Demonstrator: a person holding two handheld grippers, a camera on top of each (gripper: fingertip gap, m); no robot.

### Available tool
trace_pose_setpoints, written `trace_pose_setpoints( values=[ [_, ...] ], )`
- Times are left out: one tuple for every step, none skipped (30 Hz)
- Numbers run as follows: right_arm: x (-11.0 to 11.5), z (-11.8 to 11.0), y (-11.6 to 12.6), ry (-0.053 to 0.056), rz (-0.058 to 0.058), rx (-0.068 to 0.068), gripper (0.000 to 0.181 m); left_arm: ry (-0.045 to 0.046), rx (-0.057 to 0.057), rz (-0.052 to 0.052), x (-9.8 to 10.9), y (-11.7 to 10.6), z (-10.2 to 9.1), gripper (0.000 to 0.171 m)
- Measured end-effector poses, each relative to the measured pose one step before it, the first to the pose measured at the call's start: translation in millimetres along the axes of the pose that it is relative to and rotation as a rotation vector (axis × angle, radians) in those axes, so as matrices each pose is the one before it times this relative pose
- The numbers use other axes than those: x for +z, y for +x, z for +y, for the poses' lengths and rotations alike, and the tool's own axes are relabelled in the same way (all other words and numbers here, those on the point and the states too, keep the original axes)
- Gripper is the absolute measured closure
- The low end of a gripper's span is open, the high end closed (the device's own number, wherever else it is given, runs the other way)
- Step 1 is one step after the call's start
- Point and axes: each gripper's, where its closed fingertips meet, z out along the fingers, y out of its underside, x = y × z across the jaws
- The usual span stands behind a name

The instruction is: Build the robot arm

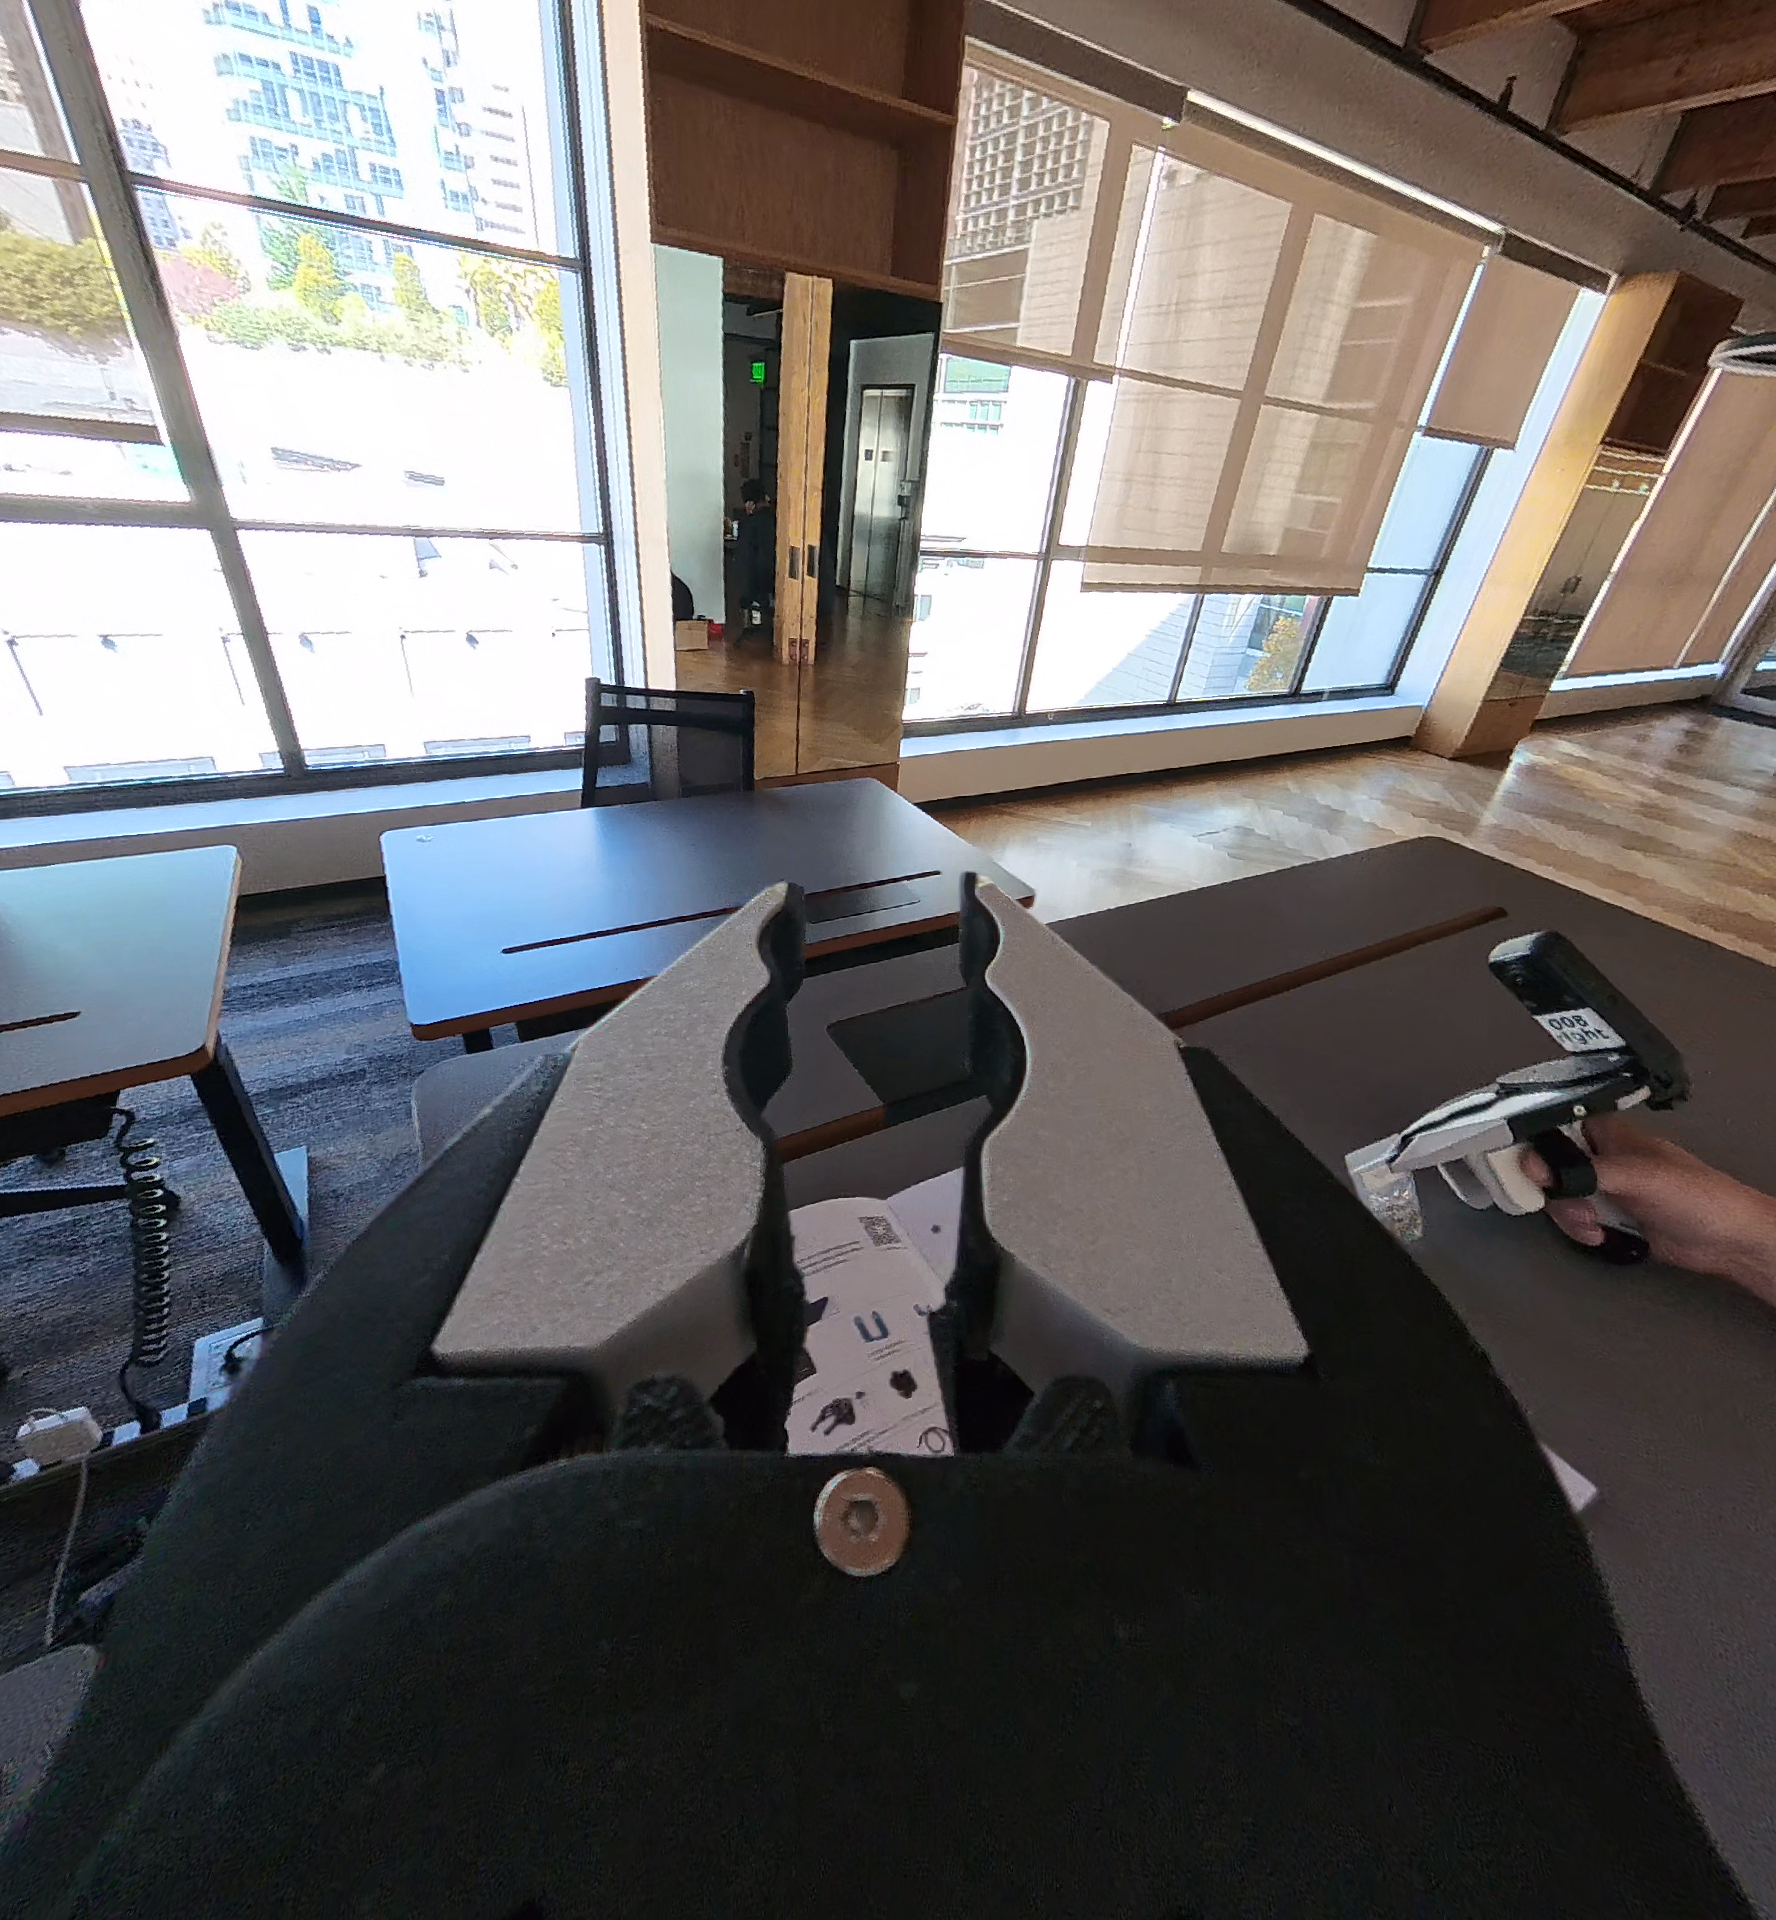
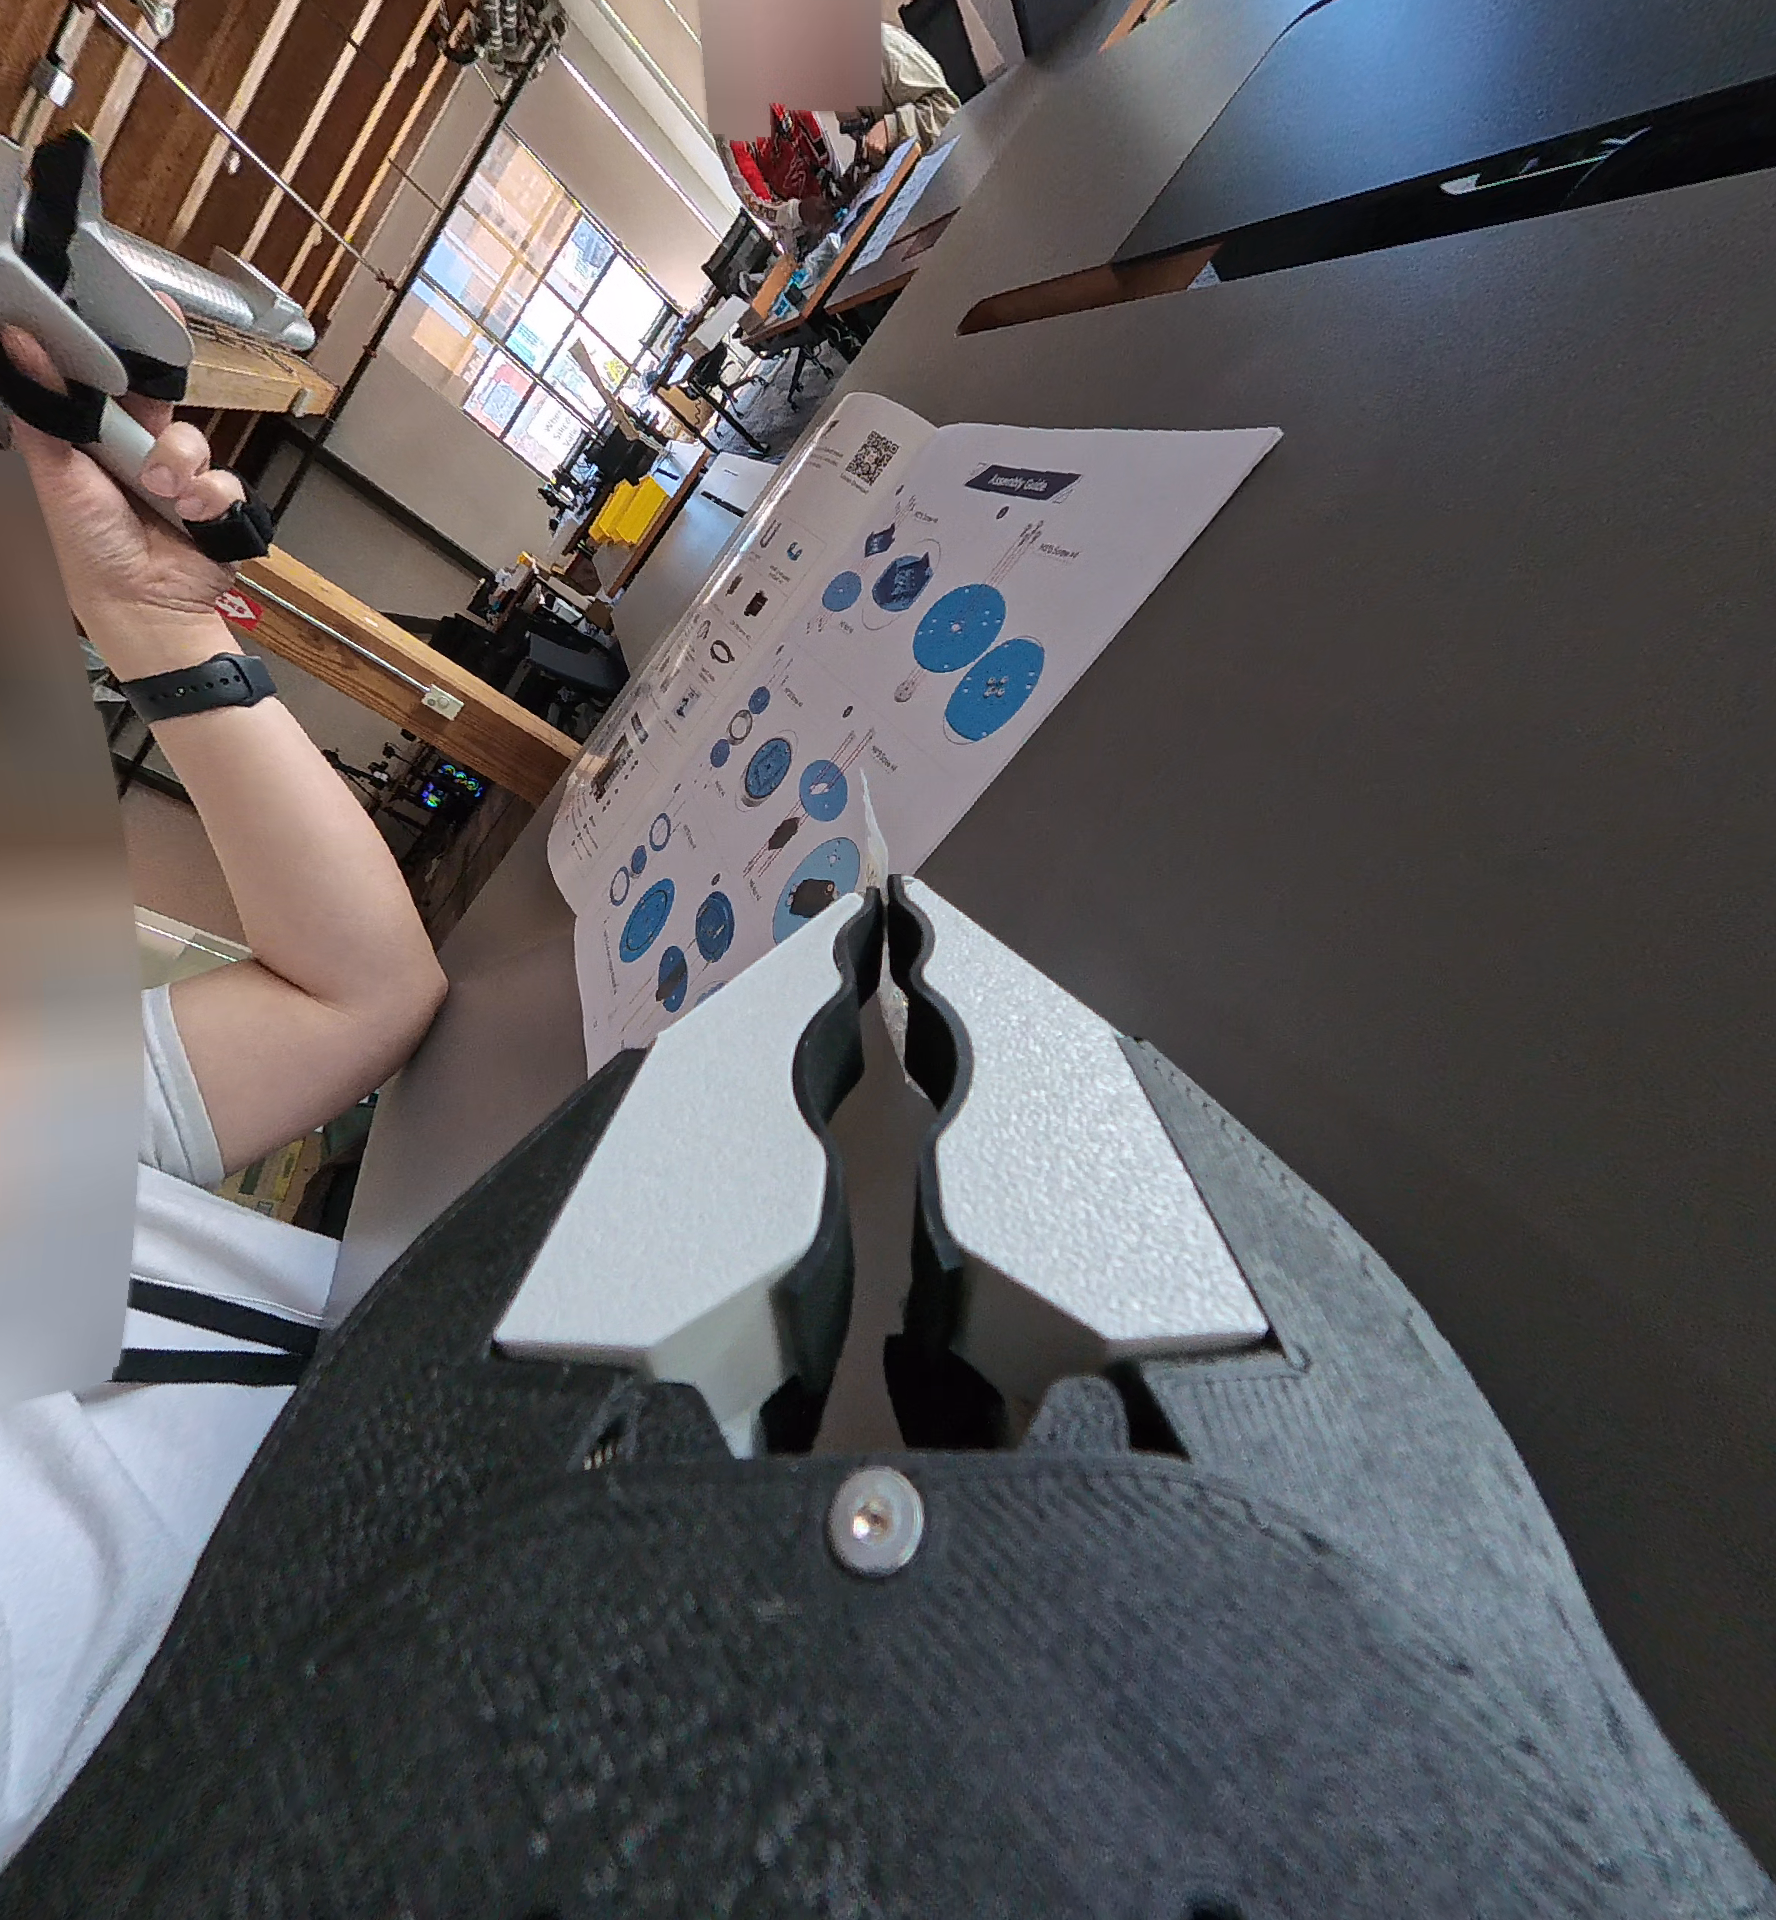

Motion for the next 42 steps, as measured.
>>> trace_pose_setpoints(
  values=[
    [0.00, 0.08, -0.35, -0.0002, -0.0011, -0.0022, 0.181, -0.00244, -0.0060, 0.0209, 2.43, 4.27, 0.88, 0.144],
    [-0.09, -0.04, -0.40, 0.0000, -0.0014, -0.0022, 0.181, -0.00613, -0.0043, 0.0187, 2.56, 3.97, 1.43, 0.144],
    [-0.08, 0.02, -0.35, -0.0001, -0.0023, -0.0013, 0.181, -0.00784, -0.0015, 0.0115, 2.50, 2.98, 1.79, 0.144],
    [-0.04, 0.03, -0.24, -0.0004, -0.0028, 0.0004, 0.181, -0.00658, 0.0024, 0.0035, 2.21, 1.74, 1.50, 0.144],
    [0.02, -0.05, -0.16, -0.0003, -0.0022, 0.0011, 0.181, -0.00536, 0.0064, -0.0006, 1.83, 1.14, 1.23, 0.144],
    [0.03, 0.07, -0.30, -0.0005, -0.0028, 0.0004, 0.181, -0.00698, 0.0066, -0.0011, 1.57, 0.96, 1.12, 0.144],
    [0.16, 0.04, -0.34, -0.0007, -0.0032, 0.0002, 0.181, -0.00616, 0.0044, -0.0008, 1.16, 0.78, 0.95, 0.144],
    [0.03, 0.08, -0.32, -0.0006, -0.0028, 0.0006, 0.181, -0.00082, 0.0035, -0.0016, 0.80, 0.38, 0.17, 0.144],
    [-0.09, 0.08, -0.16, 0.0003, -0.0015, 0.0003, 0.181, 0.00129, 0.0015, -0.0021, 0.64, 0.18, -0.04, 0.144],
    [0.01, 0.02, -0.24, 0.0000, -0.0010, -0.0010, 0.181, -0.00212, 0.0000, 0.0009, 0.73, 0.46, 0.41, 0.144],
    [0.06, -0.04, -0.04, 0.0000, 0.0000, -0.0012, 0.181, -0.00474, -0.0002, 0.0023, 0.69, 0.67, 0.67, 0.144],
    [0.07, 0.05, -0.08, -0.0002, -0.0004, -0.0003, 0.181, -0.00308, 0.0002, 0.0008, 0.60, 0.52, 0.55, 0.144],
    [0.08, -0.03, -0.02, 0.0002, -0.0006, 0.0009, 0.181, -0.00293, 0.0007, -0.0008, 0.48, 0.27, 0.63, 0.144],
    [-0.14, 0.04, -0.10, 0.0006, -0.0002, 0.0002, 0.181, -0.00424, 0.0018, -0.0013, 0.33, 0.35, 0.63, 0.144],
    [-0.04, -0.09, 0.04, 0.0012, 0.0009, -0.0014, 0.181, -0.00368, 0.0026, -0.0010, 0.22, 0.34, 0.55, 0.144],
    [0.01, -0.10, -0.13, 0.0009, 0.0004, -0.0015, 0.181, -0.00349, 0.0024, -0.0013, 0.08, 0.19, 0.41, 0.144],
    [-0.03, -0.02, 0.15, 0.0005, 0.0004, 0.0003, 0.181, -0.00074, 0.0015, -0.0020, -0.24, -0.01, 0.03, 0.144],
    [0.07, 0.00, 0.06, 0.0000, 0.0001, 0.0011, 0.181, 0.00256, 0.0005, -0.0016, -0.38, -0.07, -0.43, 0.144],
    [0.06, 0.05, -0.04, 0.0003, 0.0003, -0.0003, 0.181, 0.00128, -0.0012, 0.0001, -0.35, -0.01, -0.27, 0.144],
    [0.02, -0.01, 0.02, 0.0007, 0.0010, -0.0014, 0.181, -0.00097, -0.0021, 0.0017, -0.38, -0.02, 0.12, 0.144],
    [0.06, -0.06, 0.03, 0.0006, 0.0008, -0.0013, 0.181, -0.00158, -0.0008, 0.0008, -0.37, -0.30, 0.10, 0.144],
    [0.03, -0.06, 0.01, 0.0005, -0.0001, -0.0004, 0.181, -0.00155, 0.0006, -0.0023, -0.67, -1.08, -0.01, 0.144],
    [0.05, 0.02, -0.04, 0.0003, -0.0006, 0.0003, 0.181, -0.00085, 0.0010, -0.0058, -1.08, -1.85, -0.21, 0.144],
    [0.08, -0.02, 0.02, 0.0001, -0.0005, 0.0004, 0.181, 0.00059, 0.0010, -0.0089, -1.56, -2.52, -0.41, 0.144],
    [0.15, 0.04, 0.00, -0.0001, -0.0003, 0.0004, 0.181, 0.00238, -0.0008, -0.0101, -2.16, -2.96, -0.65, 0.144],
    [0.12, -0.08, 0.03, 0.0001, -0.0004, 0.0011, 0.181, 0.00577, -0.0057, -0.0080, -2.42, -2.81, -1.04, 0.144],
    [-0.05, 0.06, 0.24, 0.0008, 0.0004, 0.0017, 0.181, 0.00760, -0.0088, -0.0001, -2.42, -1.64, -1.34, 0.144],
    [-0.07, -0.22, 0.00, 0.0019, 0.0008, -0.0002, 0.181, 0.00585, -0.0101, 0.0071, -1.98, -0.55, -1.36, 0.144],
    [-0.11, -0.30, -0.01, 0.0030, 0.0010, -0.0022, 0.181, 0.00232, -0.0105, 0.0103, -1.53, 0.04, -0.90, 0.144],
    [-0.17, -0.34, -0.07, 0.0033, 0.0014, -0.0023, 0.181, 0.00057, -0.0081, 0.0108, -1.10, 0.24, -0.86, 0.144],
    [-0.01, -0.16, 0.05, 0.0016, 0.0011, -0.0010, 0.181, 0.00067, -0.0028, 0.0099, -1.18, 0.64, -1.09, 0.144],
    [-0.01, 0.17, -0.36, -0.0006, -0.0022, -0.0008, 0.181, 0.00111, 0.0023, 0.0077, -1.24, 0.73, -1.27, 0.144],
    [0.05, 0.05, -0.22, 0.0003, -0.0012, -0.0008, 0.181, 0.00291, 0.0055, 0.0070, -1.50, 0.89, -1.67, 0.144],
    [0.03, -0.12, -0.08, 0.0005, 0.0002, -0.0018, 0.181, 0.00828, 0.0050, 0.0090, -1.48, 1.24, -3.03, 0.144],
    [0.25, 0.16, -0.54, -0.0015, -0.0034, -0.0020, 0.181, 0.01671, 0.0040, 0.0114, -1.18, 1.60, -4.74, 0.144],
    [0.21, 0.37, -1.17, -0.0025, -0.0083, -0.0019, 0.181, 0.01896, 0.0074, 0.0100, -0.92, 1.11, -5.00, 0.144],
    [0.10, 0.24, -0.82, -0.0012, -0.0052, -0.0026, 0.181, 0.01200, 0.0097, 0.0014, -0.86, -0.79, -3.70, 0.144],
    [0.04, 0.21, -0.61, 0.0001, -0.0016, -0.0041, 0.181, 0.00771, 0.0058, -0.0117, -0.92, -3.62, -2.19, 0.144],
    [0.01, 0.21, -1.33, -0.0003, -0.0061, -0.0062, 0.181, 0.00785, -0.0023, -0.0125, -0.65, -4.44, -1.28, 0.144],
    [0.10, 0.05, -1.84, 0.0001, -0.0082, -0.0082, 0.181, 0.01095, -0.0125, -0.0010, 0.10, -3.17, -1.08, 0.144],
    [-0.01, -0.09, -0.54, 0.0020, 0.0003, -0.0065, 0.181, 0.01064, -0.0187, 0.0139, 1.05, -1.01, -0.56, 0.144],
    [0.05, -0.05, 0.29, 0.0016, 0.0042, -0.0024, 0.181, 0.00704, -0.0188, 0.0187, 1.64, -0.15, 0.27, 0.144]
  ],
)
